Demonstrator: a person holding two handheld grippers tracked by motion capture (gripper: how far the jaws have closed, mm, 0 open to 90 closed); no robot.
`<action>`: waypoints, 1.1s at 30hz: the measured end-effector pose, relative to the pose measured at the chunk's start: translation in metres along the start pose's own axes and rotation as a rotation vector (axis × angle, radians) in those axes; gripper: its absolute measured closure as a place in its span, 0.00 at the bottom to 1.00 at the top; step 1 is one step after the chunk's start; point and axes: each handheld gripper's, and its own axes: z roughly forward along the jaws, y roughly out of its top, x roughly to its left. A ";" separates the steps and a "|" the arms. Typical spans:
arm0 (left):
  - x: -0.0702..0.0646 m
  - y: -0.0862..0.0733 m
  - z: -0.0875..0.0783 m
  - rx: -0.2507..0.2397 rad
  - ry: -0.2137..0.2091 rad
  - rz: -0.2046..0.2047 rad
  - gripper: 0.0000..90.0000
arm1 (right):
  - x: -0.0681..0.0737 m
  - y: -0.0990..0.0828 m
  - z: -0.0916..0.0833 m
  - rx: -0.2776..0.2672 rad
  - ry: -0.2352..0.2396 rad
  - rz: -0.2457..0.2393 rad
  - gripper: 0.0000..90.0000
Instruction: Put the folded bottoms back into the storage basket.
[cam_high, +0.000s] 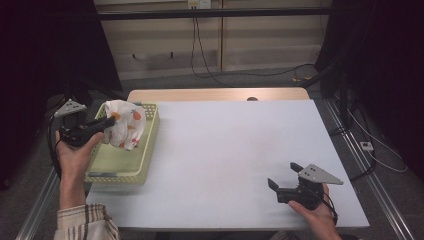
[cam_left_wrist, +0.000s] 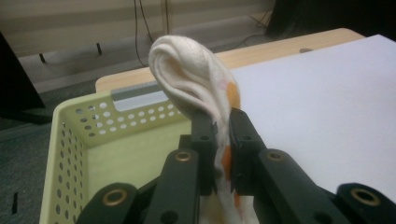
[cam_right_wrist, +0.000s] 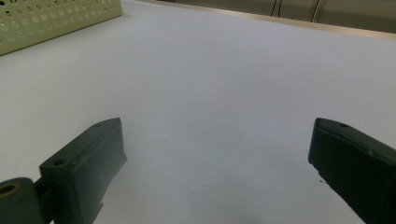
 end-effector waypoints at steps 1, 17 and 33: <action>0.000 -0.001 0.002 0.002 -0.003 -0.001 0.92 | 0.000 0.000 0.000 0.000 0.000 0.000 0.04; 0.009 -0.014 0.023 0.087 -0.018 -0.027 0.92 | 0.000 0.000 0.000 -0.001 0.000 0.000 0.04; 0.007 -0.016 0.042 0.136 -0.050 -0.025 0.92 | 0.000 0.000 0.000 -0.001 0.005 -0.002 0.04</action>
